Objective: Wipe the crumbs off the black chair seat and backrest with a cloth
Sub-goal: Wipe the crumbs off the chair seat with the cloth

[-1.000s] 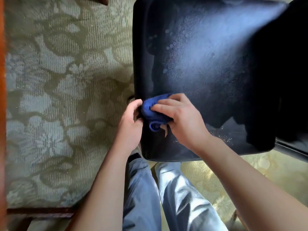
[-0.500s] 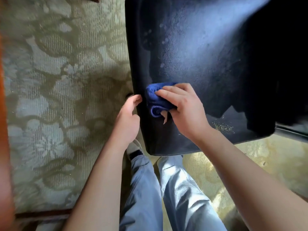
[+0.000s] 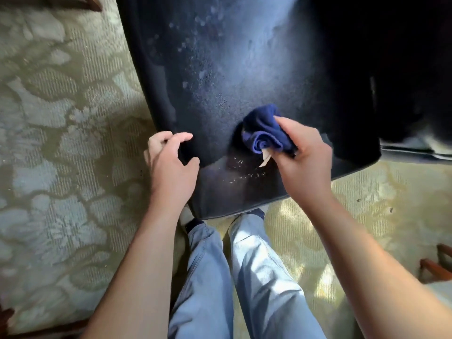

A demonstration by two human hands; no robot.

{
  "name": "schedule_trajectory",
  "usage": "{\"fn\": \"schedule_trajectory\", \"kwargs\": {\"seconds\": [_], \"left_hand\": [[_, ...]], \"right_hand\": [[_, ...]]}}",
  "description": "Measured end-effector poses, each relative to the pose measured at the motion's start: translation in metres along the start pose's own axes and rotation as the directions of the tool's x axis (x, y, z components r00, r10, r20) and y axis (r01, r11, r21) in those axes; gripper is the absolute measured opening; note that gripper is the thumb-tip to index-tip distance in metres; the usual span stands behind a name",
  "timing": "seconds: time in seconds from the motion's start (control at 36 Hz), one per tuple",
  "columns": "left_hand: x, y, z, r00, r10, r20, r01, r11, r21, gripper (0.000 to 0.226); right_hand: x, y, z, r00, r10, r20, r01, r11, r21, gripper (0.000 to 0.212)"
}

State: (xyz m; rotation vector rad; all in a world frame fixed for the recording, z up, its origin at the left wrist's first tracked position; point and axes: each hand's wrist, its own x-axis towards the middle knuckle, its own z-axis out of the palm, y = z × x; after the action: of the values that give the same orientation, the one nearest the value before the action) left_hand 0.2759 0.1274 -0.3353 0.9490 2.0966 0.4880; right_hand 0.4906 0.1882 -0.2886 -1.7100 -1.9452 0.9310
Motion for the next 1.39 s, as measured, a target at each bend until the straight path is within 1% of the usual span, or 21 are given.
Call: {"fn": "schedule_trajectory", "kwargs": {"seconds": [0.08,0.17,0.25,0.33,0.39,0.47,0.61,0.67,0.72,0.81,0.92,0.97,1.0,1.06,1.08,1.14,1.19,1.25,1.31,1.33,1.39], "left_hand": [[-0.003,0.002,0.008,1.000,0.023,-0.008,-0.023,0.999,0.048,0.046],[-0.007,0.000,0.016,0.999,0.048,-0.013,-0.047,0.996,0.081,0.049],[-0.010,-0.001,0.019,0.998,0.058,-0.015,-0.057,0.994,0.092,0.053],[-0.009,-0.002,0.019,0.998,0.066,-0.016,-0.064,0.993,0.097,0.053],[-0.008,-0.003,0.018,0.997,0.081,-0.018,-0.079,0.990,0.115,0.052],[-0.008,-0.003,0.018,0.994,0.106,-0.035,-0.101,0.986,0.135,0.047],[-0.009,-0.005,0.018,0.993,0.115,-0.033,-0.108,0.981,0.159,0.051],[-0.008,-0.007,0.016,0.994,0.110,-0.009,-0.107,0.981,0.161,0.057],[-0.006,-0.010,0.013,0.993,0.120,0.016,-0.121,0.980,0.159,0.063],[-0.004,-0.013,0.011,0.991,0.123,0.049,-0.129,0.978,0.162,0.069],[-0.006,-0.010,0.009,0.990,0.123,0.074,-0.134,0.977,0.167,0.069],[-0.007,-0.009,0.009,0.989,0.122,0.087,-0.135,0.977,0.168,0.067],[-0.008,-0.008,0.009,0.988,0.121,0.091,-0.135,0.977,0.166,0.066],[-0.010,-0.007,0.009,0.988,0.117,0.097,-0.132,0.978,0.163,0.066],[-0.012,-0.007,0.010,0.989,0.113,0.101,-0.128,0.978,0.165,0.066],[-0.016,-0.006,0.011,0.989,0.099,0.111,-0.118,0.976,0.185,0.067],[-0.019,-0.005,0.011,0.989,0.090,0.120,-0.114,0.971,0.209,0.069],[-0.021,-0.004,0.012,0.989,0.087,0.121,-0.112,0.970,0.218,0.070],[-0.023,-0.003,0.014,0.990,0.076,0.115,-0.101,0.969,0.227,0.069],[-0.024,-0.001,0.016,0.992,0.066,0.111,-0.090,0.969,0.229,0.068],[-0.026,0.005,0.020,0.994,0.044,0.098,-0.065,0.971,0.230,0.065]], "right_hand": [[0.000,0.017,-0.023,0.993,0.070,-0.095,-0.074,0.997,-0.037,0.026],[-0.005,0.034,-0.036,0.967,0.181,-0.182,-0.197,0.978,-0.075,0.017],[-0.011,0.045,-0.035,0.930,0.257,-0.261,-0.284,0.956,-0.071,0.015],[-0.012,0.048,-0.026,0.921,0.271,-0.279,-0.299,0.952,-0.061,0.018],[-0.011,0.044,-0.021,0.925,0.279,-0.258,-0.301,0.952,-0.052,0.018],[-0.007,0.037,-0.011,0.960,0.201,-0.195,-0.213,0.976,-0.044,0.024],[-0.006,0.024,0.019,0.997,0.071,-0.026,-0.074,0.989,-0.126,0.051],[-0.010,0.012,0.030,1.000,-0.005,0.021,0.007,0.993,-0.121,0.047],[-0.019,0.001,0.039,0.992,-0.078,0.099,0.089,0.990,-0.105,0.042],[-0.041,-0.002,0.052,0.961,-0.167,0.221,0.186,0.980,-0.067,0.040],[-0.067,0.001,0.055,0.906,-0.219,0.362,0.241,0.970,-0.015,0.040],[-0.069,0.002,0.046,0.897,-0.240,0.372,0.251,0.968,0.019,0.040],[-0.068,0.002,0.041,0.903,-0.252,0.347,0.257,0.966,0.032,0.040],[-0.063,0.004,0.030,0.940,-0.245,0.236,0.246,0.969,0.026,0.041],[-0.059,0.006,0.026,0.962,-0.214,0.170,0.217,0.976,-0.001,0.041],[-0.052,0.012,0.023,0.993,-0.107,0.053,0.110,0.992,-0.056,0.043],[-0.046,0.016,0.025,1.000,-0.019,0.001,0.019,0.997,-0.078,0.042],[-0.048,0.016,0.030,0.999,-0.029,0.038,0.032,0.995,-0.095,0.038],[-0.059,0.012,0.032,0.988,-0.081,0.130,0.092,0.993,-0.074,0.037],[-0.065,0.011,0.031,0.979,-0.099,0.178,0.108,0.993,-0.040,0.038],[-0.074,0.013,0.026,0.952,-0.127,0.277,0.126,0.992,0.024,0.047]]}}
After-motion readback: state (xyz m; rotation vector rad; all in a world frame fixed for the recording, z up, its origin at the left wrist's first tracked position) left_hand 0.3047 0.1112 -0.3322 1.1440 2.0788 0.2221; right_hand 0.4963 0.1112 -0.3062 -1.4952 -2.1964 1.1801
